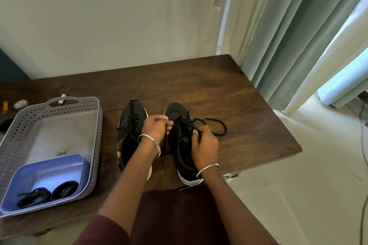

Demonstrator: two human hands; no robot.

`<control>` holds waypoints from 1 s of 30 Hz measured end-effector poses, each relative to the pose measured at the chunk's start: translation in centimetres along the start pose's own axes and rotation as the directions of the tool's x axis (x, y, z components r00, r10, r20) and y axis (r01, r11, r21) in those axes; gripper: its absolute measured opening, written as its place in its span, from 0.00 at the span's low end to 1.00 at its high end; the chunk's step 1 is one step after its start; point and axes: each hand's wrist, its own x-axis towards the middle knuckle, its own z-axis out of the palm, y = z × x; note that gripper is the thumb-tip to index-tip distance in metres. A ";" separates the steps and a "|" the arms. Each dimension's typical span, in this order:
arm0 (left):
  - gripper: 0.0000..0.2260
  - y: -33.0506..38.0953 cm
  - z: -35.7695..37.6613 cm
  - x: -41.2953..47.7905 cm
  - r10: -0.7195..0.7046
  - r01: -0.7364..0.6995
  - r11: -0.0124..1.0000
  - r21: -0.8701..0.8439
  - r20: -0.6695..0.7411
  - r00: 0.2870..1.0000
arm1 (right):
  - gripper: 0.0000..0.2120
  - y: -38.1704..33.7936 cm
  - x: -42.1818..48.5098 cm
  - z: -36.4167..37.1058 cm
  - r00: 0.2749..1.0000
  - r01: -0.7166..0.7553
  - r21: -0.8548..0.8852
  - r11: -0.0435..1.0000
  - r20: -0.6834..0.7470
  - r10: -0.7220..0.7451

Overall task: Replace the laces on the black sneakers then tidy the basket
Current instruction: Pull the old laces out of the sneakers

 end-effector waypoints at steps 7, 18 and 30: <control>0.10 0.0 1.8 0.1 0.521 -0.511 0.213 0.833 0.346 0.780 | 0.06 -0.1 0.0 -0.2 0.999 -0.013 -0.020 1.000 0.029 0.013; 0.06 -0.3 2.5 0.9 0.464 -0.398 0.267 0.878 0.245 0.851 | 0.06 -0.2 0.1 -0.2 0.999 -0.014 -0.041 0.999 0.035 0.016; 0.05 -0.6 0.0 1.1 0.489 -0.395 0.653 0.647 0.039 0.871 | 0.06 -0.1 0.0 -0.1 1.000 -0.002 -0.019 1.000 0.023 0.002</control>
